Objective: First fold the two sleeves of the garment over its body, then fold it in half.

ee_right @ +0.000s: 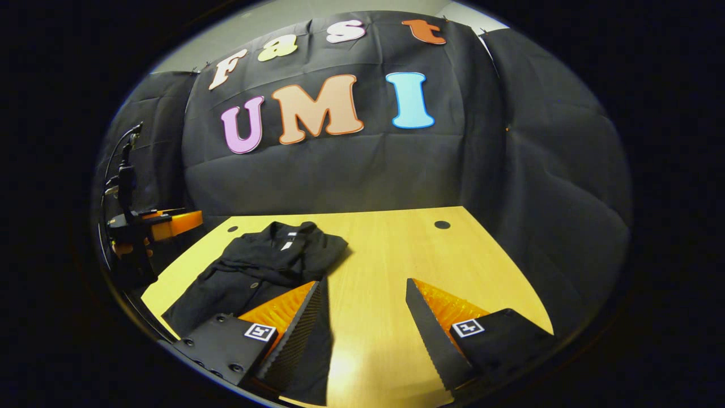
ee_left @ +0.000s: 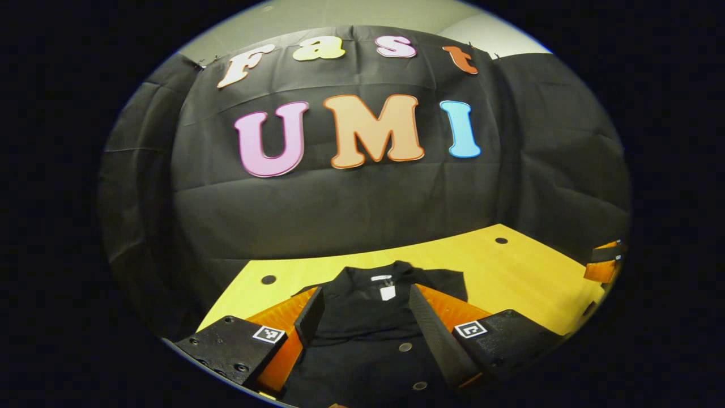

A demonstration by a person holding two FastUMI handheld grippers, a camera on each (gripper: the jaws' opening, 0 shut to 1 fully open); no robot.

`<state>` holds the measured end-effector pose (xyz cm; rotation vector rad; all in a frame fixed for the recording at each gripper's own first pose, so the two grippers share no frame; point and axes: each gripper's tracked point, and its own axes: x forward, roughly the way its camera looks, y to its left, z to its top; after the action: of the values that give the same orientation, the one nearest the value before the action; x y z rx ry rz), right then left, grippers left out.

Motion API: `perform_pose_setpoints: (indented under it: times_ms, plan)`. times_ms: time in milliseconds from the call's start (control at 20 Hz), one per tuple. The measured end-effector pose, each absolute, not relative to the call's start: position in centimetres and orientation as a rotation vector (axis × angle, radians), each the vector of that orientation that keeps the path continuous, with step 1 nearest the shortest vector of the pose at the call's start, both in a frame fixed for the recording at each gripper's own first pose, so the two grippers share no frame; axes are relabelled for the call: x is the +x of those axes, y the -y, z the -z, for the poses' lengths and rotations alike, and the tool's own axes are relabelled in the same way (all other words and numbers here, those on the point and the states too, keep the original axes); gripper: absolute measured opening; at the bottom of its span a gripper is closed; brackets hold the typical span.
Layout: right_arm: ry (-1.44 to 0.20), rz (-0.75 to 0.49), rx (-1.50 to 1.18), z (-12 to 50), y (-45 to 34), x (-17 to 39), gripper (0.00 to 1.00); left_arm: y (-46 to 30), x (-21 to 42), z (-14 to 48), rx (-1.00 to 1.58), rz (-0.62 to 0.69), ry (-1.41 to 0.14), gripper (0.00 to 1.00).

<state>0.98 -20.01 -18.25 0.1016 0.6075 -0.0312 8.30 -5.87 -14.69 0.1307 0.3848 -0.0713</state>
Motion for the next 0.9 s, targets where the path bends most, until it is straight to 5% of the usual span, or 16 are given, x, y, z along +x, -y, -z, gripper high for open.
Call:
perform_pose_setpoints:
  times_ms: [900]
  plan:
    - [-0.775,0.027,0.036,25.6,10.7,-9.3,0.97,-7.7,-10.5,22.9,0.087,-0.083,-0.623,0.93]
